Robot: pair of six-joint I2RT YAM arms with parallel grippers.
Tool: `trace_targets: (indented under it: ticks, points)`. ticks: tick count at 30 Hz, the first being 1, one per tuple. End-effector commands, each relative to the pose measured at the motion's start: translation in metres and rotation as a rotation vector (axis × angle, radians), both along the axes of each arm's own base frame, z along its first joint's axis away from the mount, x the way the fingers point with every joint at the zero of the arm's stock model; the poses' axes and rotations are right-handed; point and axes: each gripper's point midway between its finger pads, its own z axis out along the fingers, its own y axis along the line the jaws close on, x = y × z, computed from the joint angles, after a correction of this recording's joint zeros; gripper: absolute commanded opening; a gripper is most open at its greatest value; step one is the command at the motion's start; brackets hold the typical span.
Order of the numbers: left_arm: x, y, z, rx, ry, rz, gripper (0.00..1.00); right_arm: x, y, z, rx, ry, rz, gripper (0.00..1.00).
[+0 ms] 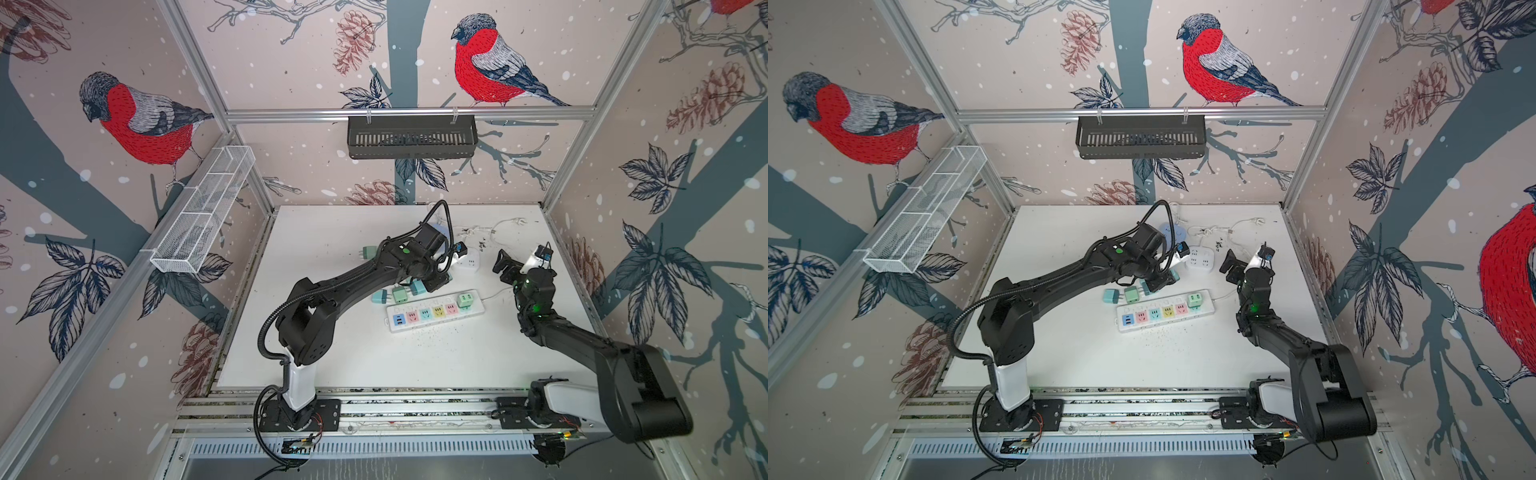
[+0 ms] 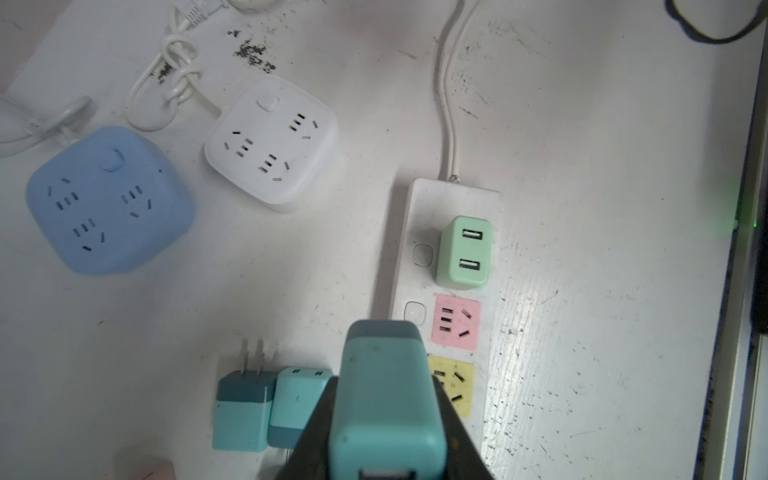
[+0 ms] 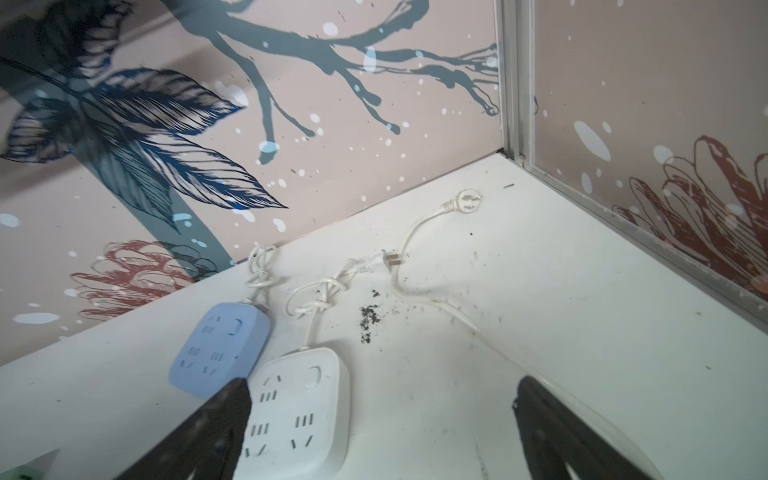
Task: Insert the plug
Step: 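Carry the teal adapter with the left gripper over the socket beside the light green adapter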
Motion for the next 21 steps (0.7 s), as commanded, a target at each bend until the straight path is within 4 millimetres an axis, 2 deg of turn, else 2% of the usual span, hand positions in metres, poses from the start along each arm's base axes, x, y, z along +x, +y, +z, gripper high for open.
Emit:
trace_targets:
  ticks: [1, 3, 5, 10, 15, 21]
  points:
    - [-0.005, 0.002, -0.013, 0.079, 0.024, -0.041, 0.0, 0.012, -0.001, 0.006, 0.039, -0.063, -0.019, 0.99]
    - [-0.008, -0.001, -0.019, 0.09, 0.053, -0.056, 0.0, 0.014, 0.011, 0.007, 0.042, -0.091, 0.054, 1.0]
    - [-0.012, -0.005, -0.024, 0.101, 0.063, -0.071, 0.0, 0.009, 0.014, 0.01, 0.04, -0.123, 0.067, 1.0]
    - [-0.013, -0.009, -0.04, 0.142, 0.095, -0.073, 0.0, 0.002, 0.004, 0.01, 0.067, -0.14, 0.023, 0.99]
    - [-0.029, -0.018, -0.042, 0.155, 0.112, -0.117, 0.0, 0.008, 0.006, 0.006, 0.065, -0.115, 0.024, 1.0]
    - [-0.034, -0.016, -0.044, 0.154, 0.128, -0.108, 0.0, 0.009, 0.006, 0.005, 0.064, -0.111, 0.022, 0.99]
